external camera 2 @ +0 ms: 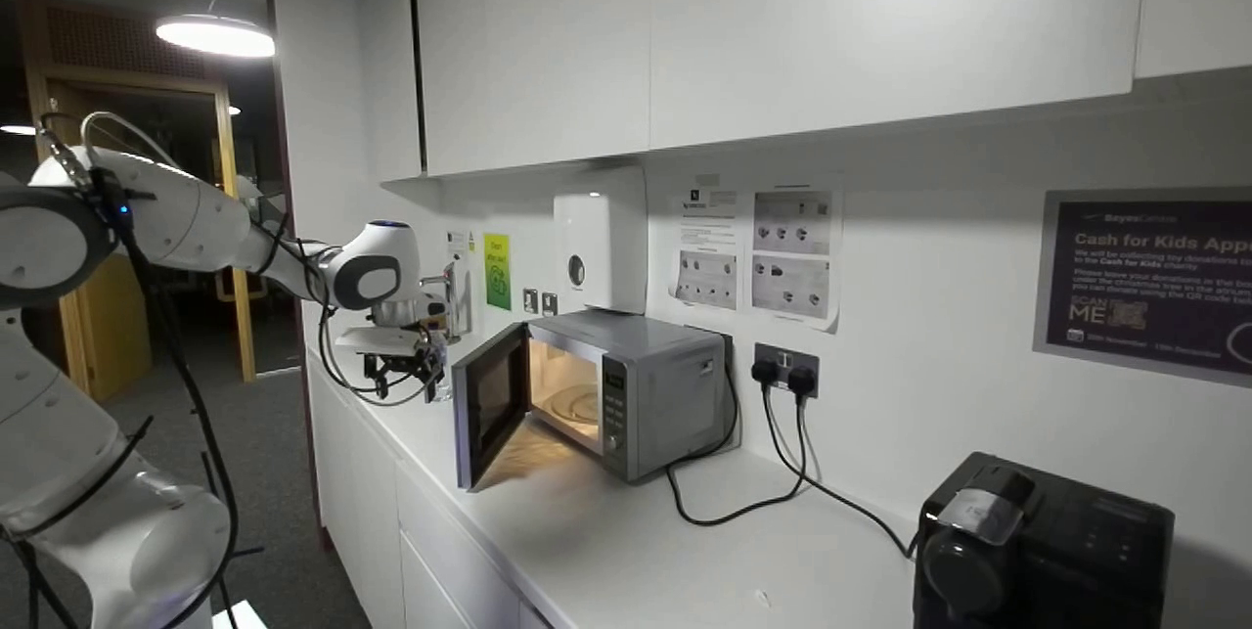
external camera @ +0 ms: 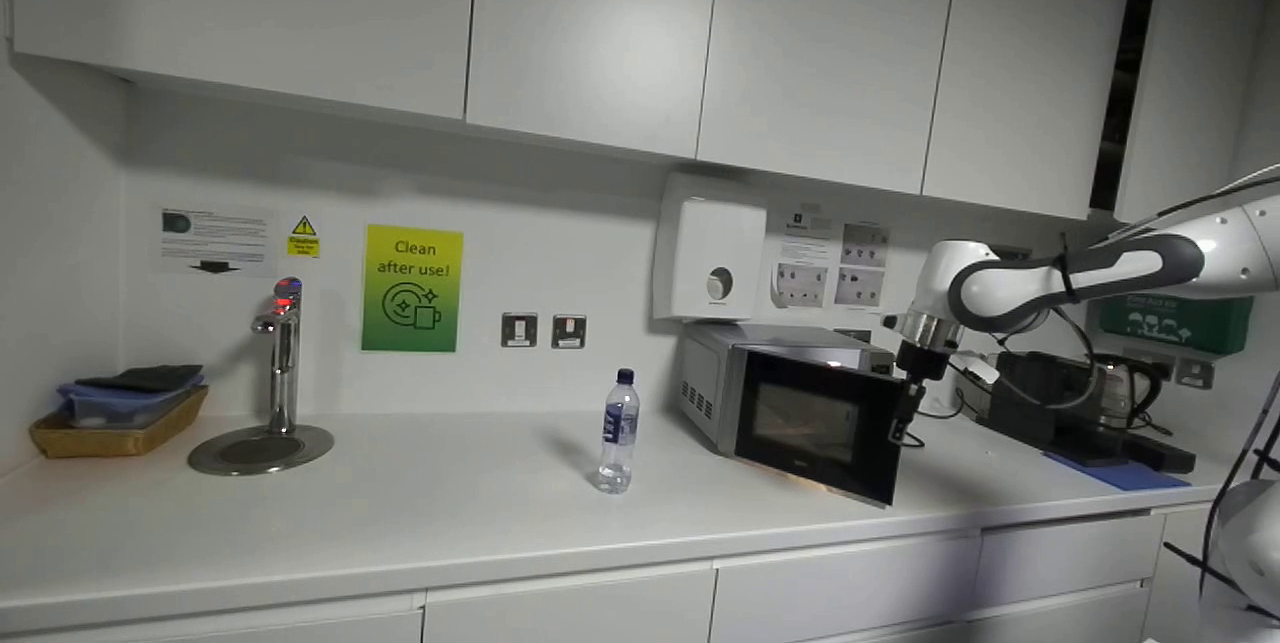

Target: Close the microwave door

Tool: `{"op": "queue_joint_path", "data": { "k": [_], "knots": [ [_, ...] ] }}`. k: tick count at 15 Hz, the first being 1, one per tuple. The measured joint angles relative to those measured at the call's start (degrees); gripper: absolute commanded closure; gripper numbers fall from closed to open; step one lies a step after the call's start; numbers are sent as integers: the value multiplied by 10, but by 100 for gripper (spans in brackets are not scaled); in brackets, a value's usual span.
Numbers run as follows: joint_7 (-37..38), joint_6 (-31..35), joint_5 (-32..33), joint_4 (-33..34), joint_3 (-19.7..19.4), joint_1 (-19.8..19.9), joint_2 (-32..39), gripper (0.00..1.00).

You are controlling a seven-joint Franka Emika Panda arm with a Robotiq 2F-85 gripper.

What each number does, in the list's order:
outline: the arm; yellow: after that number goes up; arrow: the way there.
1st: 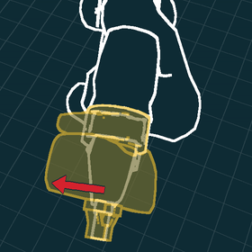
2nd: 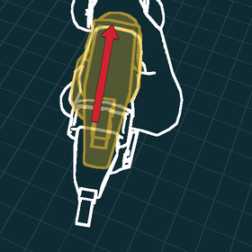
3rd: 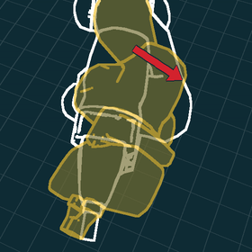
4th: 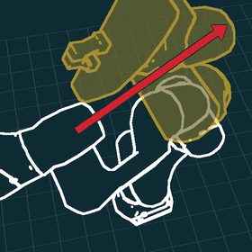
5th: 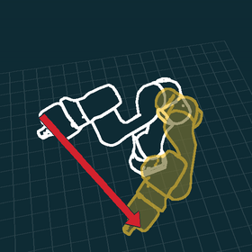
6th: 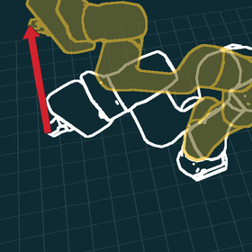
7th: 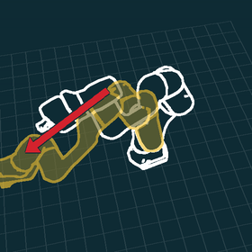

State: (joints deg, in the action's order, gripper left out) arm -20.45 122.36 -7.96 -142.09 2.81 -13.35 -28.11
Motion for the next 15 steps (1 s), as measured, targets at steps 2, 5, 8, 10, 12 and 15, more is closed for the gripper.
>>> {"op": "queue_joint_path", "data": {
  "k": [2,5,8,10,12,15],
  "knots": [
    [0,13,5,0,-1,1,9,0],
    [0,36,9,0,-1,4,22,0],
    [2,54,14,1,-1,10,33,0],
    [5,66,17,1,-1,14,38,0],
    [14,79,18,1,-1,18,43,0],
    [37,95,22,3,-1,23,51,0]
  ]
}}
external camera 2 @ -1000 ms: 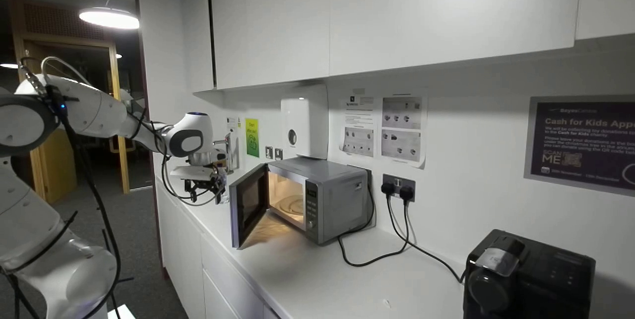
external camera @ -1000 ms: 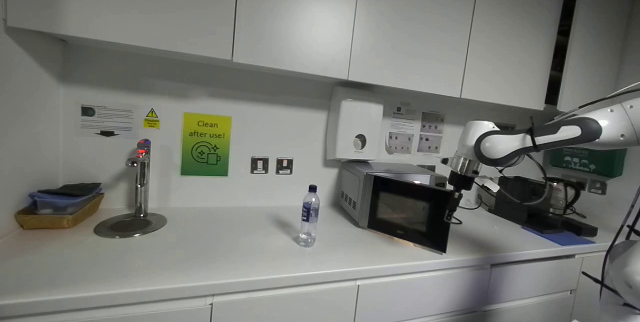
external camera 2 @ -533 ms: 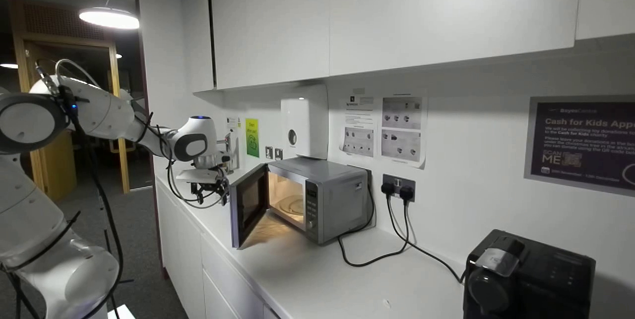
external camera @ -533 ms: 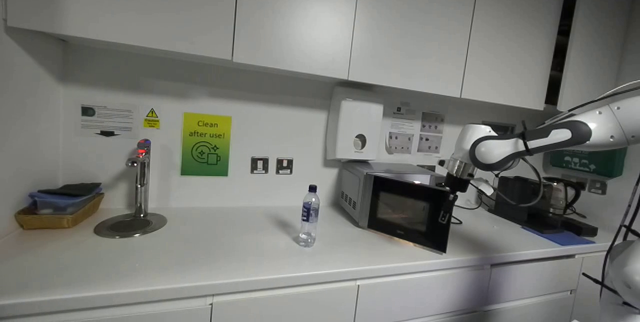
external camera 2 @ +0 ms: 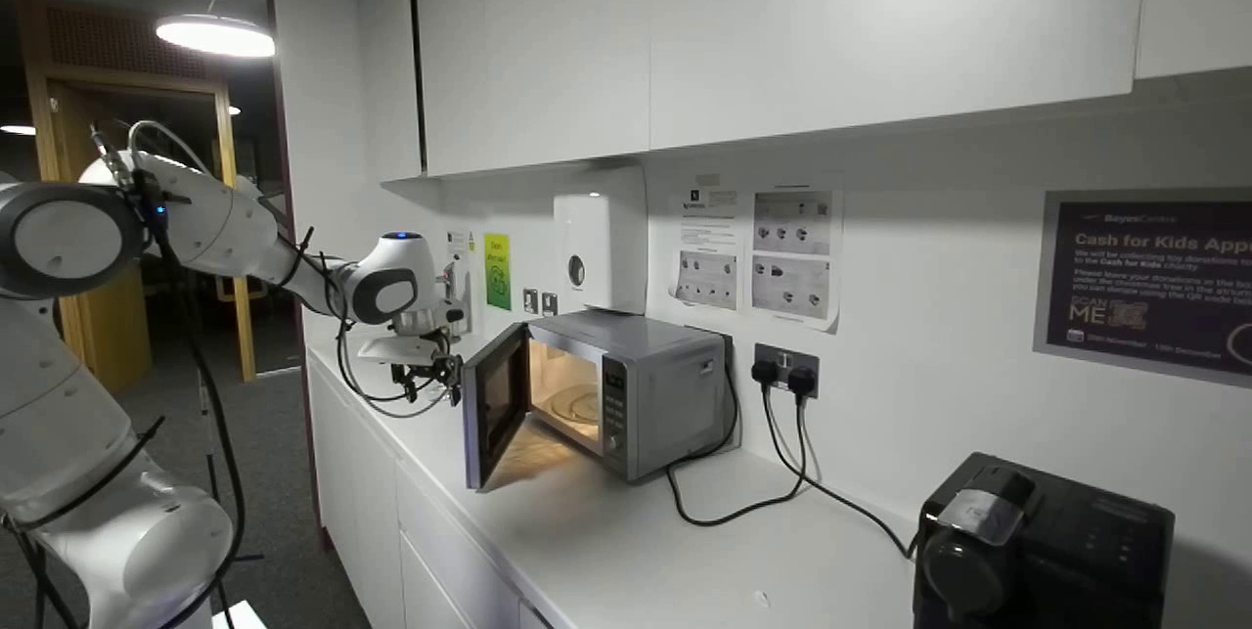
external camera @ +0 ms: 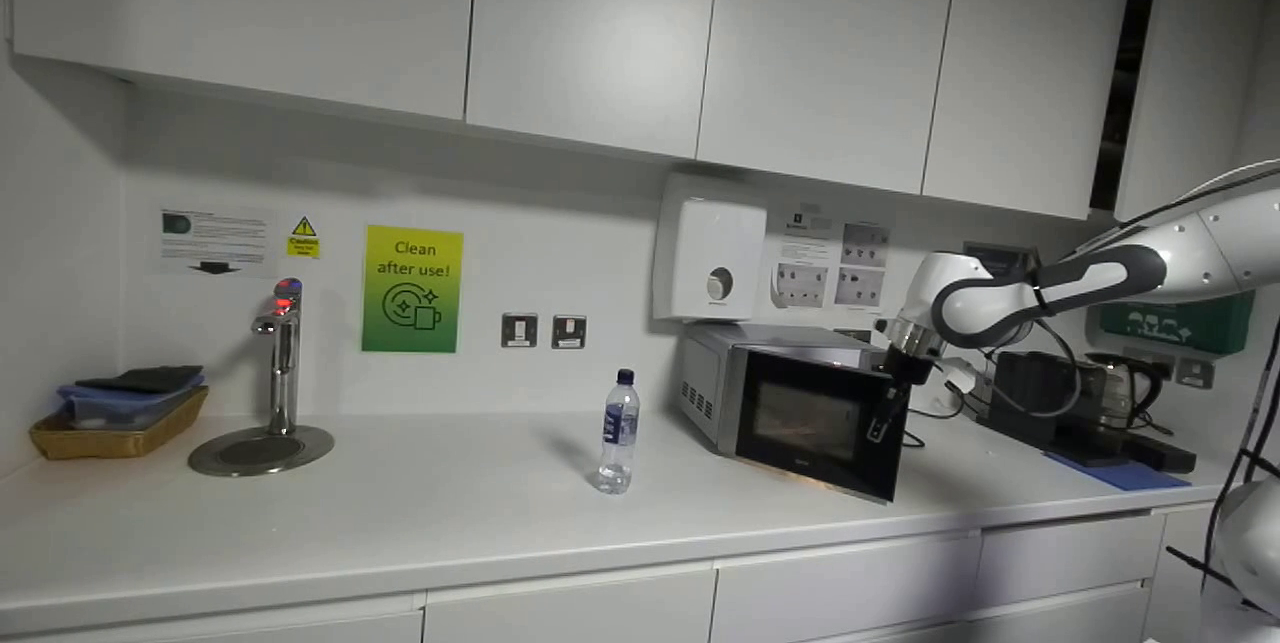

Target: Close the microwave door

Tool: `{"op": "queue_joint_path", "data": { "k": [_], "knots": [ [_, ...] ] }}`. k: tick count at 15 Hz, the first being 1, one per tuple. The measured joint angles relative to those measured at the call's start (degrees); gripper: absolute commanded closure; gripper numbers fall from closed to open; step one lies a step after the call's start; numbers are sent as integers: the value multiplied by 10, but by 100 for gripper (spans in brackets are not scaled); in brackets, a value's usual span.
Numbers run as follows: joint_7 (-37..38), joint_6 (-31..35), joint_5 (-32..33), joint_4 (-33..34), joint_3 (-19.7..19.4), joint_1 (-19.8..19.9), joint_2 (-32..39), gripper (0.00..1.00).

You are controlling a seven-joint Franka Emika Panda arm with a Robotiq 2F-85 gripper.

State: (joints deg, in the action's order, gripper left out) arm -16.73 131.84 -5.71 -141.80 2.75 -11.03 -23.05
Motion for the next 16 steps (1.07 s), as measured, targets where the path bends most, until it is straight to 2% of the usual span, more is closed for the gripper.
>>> {"op": "queue_joint_path", "data": {
  "k": [10,16],
  "knots": [
    [97,16,30,7,7,24,11,0],
    [121,16,35,12,8,37,14,0]
  ]
}}
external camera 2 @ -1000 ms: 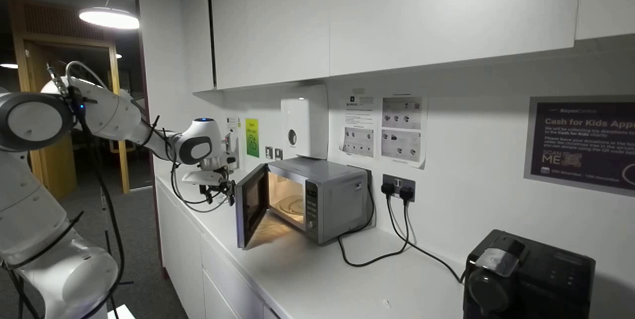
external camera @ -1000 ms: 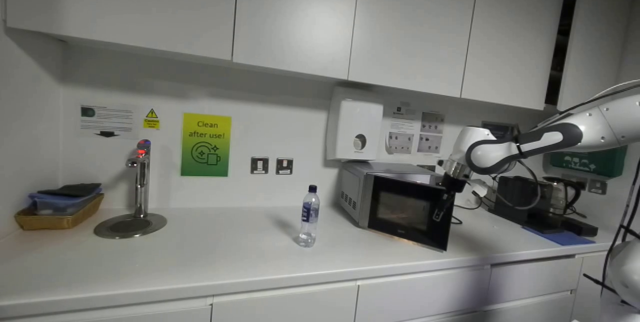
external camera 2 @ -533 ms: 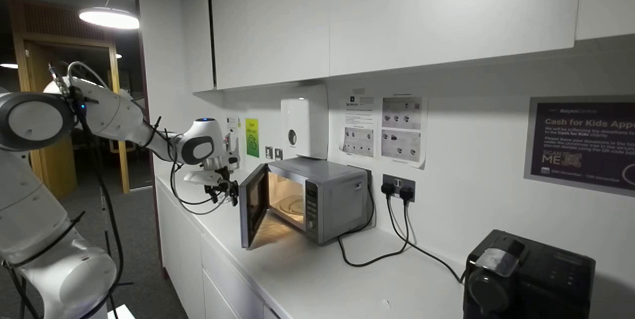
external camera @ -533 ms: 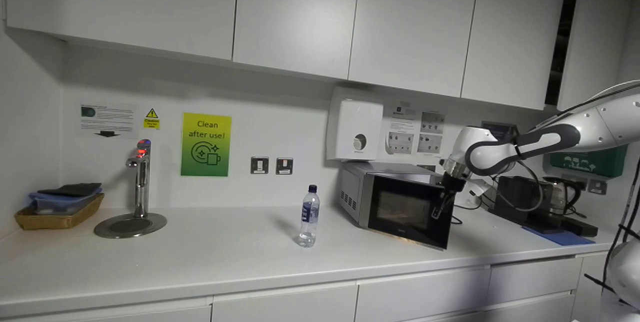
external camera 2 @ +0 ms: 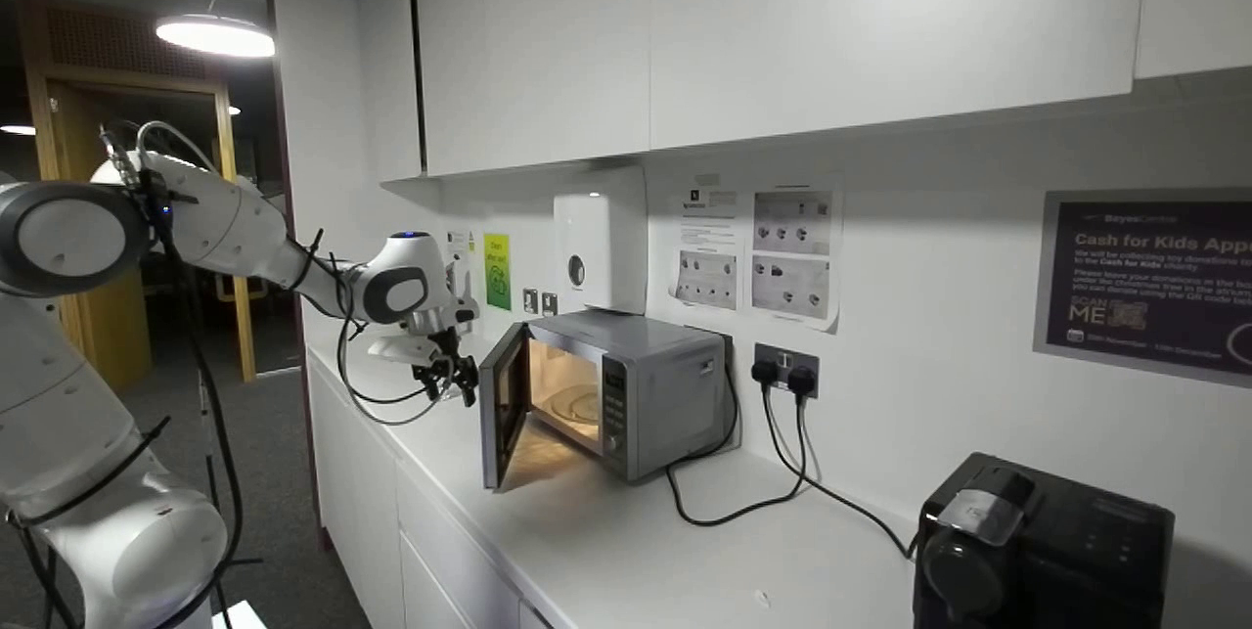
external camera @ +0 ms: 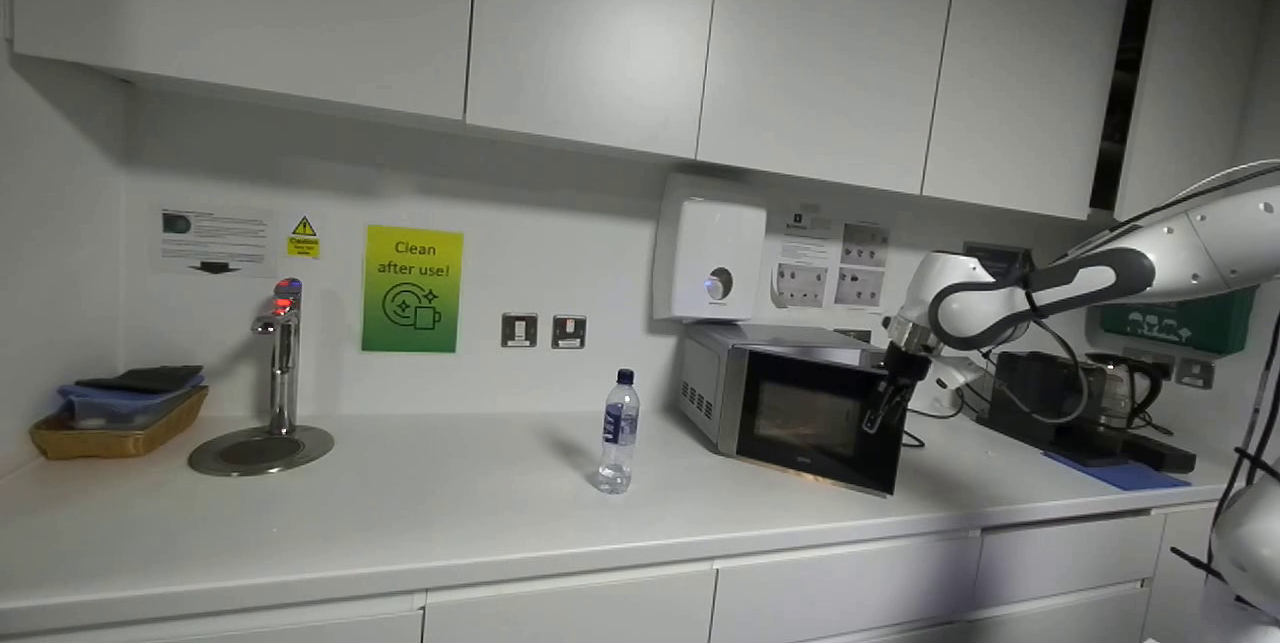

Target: Close the microwave door

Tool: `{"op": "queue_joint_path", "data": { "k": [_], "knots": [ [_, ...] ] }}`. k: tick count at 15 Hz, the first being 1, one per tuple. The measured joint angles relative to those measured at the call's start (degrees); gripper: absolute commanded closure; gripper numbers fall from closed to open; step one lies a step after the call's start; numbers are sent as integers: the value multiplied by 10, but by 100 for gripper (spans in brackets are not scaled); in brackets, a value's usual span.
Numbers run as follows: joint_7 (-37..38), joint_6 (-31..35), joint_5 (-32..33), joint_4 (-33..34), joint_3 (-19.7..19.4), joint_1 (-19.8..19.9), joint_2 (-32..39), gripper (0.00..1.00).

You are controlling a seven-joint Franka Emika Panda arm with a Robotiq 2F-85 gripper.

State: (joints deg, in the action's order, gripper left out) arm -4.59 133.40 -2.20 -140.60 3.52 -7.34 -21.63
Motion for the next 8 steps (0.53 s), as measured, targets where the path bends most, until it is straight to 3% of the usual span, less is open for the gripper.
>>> {"op": "queue_joint_path", "data": {
  "k": [8],
  "knots": [
    [25,0,13,10,0,19,8,0]
  ]
}}
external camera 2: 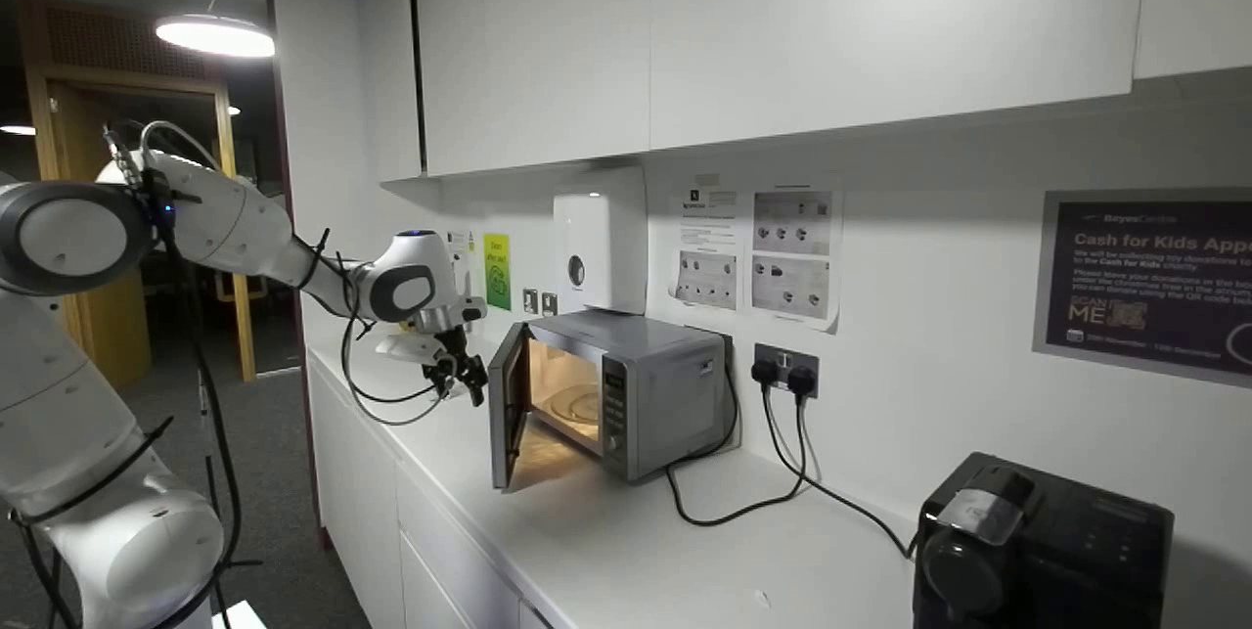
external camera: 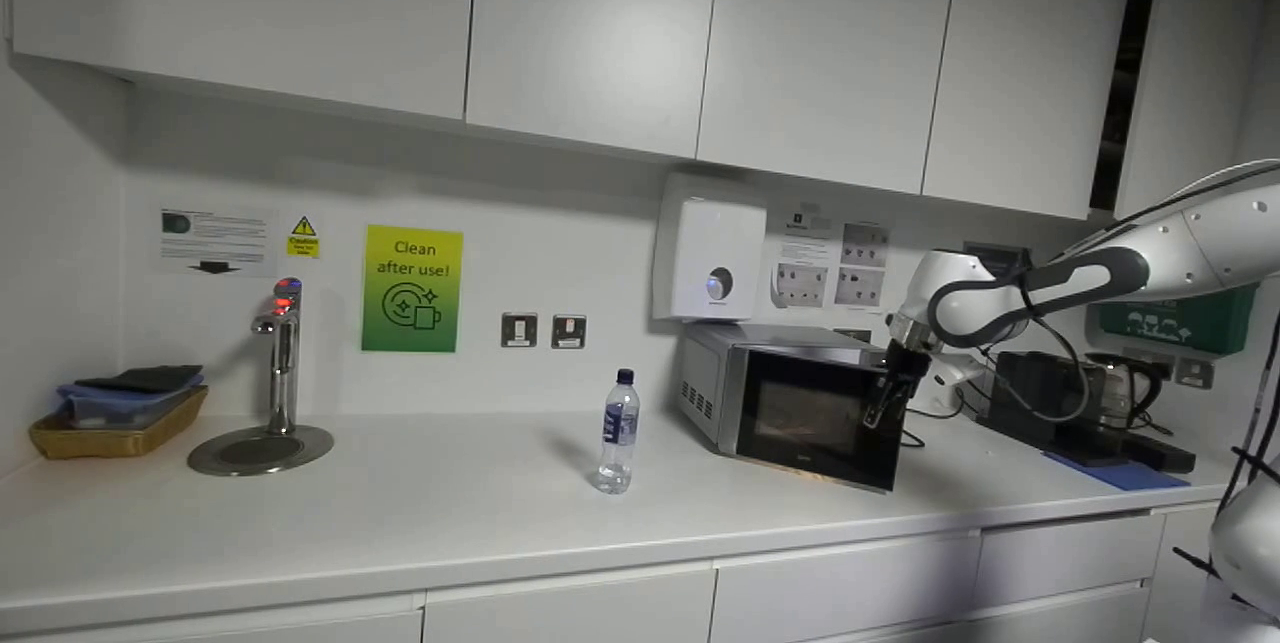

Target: Close the microwave door

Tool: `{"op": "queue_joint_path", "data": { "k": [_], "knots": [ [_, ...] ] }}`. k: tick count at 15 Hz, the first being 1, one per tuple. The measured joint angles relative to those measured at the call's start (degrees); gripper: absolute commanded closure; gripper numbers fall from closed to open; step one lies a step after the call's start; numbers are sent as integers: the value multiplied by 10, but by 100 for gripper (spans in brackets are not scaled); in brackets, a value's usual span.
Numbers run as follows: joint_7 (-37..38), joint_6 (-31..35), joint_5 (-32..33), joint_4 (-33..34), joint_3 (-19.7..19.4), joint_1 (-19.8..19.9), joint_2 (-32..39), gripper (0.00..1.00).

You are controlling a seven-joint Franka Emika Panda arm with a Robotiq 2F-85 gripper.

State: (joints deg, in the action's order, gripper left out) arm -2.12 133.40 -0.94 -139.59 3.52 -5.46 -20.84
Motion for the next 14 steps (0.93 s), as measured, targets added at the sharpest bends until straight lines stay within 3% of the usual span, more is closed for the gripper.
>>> {"op": "queue_joint_path", "data": {
  "k": [14],
  "knots": [
    [60,0,30,35,0,27,43,0]
  ]
}}
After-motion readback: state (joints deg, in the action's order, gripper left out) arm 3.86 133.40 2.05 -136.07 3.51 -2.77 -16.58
